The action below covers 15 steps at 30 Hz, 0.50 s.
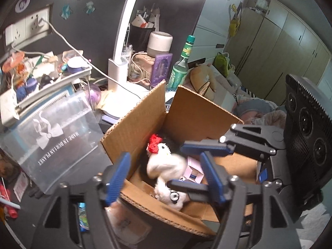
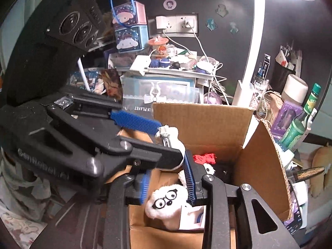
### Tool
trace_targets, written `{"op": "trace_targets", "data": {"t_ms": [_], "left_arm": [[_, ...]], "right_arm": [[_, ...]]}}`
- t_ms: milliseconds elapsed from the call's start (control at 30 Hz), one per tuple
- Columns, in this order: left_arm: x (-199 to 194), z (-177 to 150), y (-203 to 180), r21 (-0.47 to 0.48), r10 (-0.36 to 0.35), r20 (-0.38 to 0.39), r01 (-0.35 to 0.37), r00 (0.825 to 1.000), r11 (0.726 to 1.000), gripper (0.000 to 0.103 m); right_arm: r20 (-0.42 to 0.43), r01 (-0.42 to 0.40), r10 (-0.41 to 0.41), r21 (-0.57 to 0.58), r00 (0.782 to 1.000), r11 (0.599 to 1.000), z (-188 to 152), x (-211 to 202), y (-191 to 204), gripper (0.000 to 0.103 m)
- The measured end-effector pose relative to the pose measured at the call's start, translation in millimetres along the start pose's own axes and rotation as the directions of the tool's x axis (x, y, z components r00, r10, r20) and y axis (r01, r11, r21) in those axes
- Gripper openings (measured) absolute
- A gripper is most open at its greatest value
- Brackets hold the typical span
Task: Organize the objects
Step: 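Carry the white figurine into the cardboard box and open the right gripper, then move the right tool back to the desk and grasp the purple cable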
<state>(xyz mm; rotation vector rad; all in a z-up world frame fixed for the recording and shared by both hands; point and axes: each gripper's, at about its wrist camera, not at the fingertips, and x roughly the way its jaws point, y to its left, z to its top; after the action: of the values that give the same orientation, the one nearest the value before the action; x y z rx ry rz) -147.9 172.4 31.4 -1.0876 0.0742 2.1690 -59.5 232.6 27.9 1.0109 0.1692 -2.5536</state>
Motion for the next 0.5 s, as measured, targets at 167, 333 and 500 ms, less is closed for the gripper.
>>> {"op": "trace_targets", "data": {"t_ms": [167, 333, 500], "left_arm": [[-9, -3, 0, 0.003, 0.004, 0.029, -0.004, 1.0, 1.0, 0.079], [-33, -13, 7, -0.021, 0.003, 0.086, -0.001, 0.996, 1.0, 0.081], [-74, -39, 28, -0.074, 0.052, 0.168, -0.04, 0.984, 0.996, 0.087]], "right_arm": [[0.013, 0.01, -0.01, -0.004, 1.0, 1.0, -1, -3, 1, 0.043], [0.042, 0.011, -0.011, 0.001, 0.999, 1.0, -3, -12, 7, 0.043], [0.132, -0.04, 0.044, -0.035, 0.99, 0.999, 0, -33, 34, 0.043]]}}
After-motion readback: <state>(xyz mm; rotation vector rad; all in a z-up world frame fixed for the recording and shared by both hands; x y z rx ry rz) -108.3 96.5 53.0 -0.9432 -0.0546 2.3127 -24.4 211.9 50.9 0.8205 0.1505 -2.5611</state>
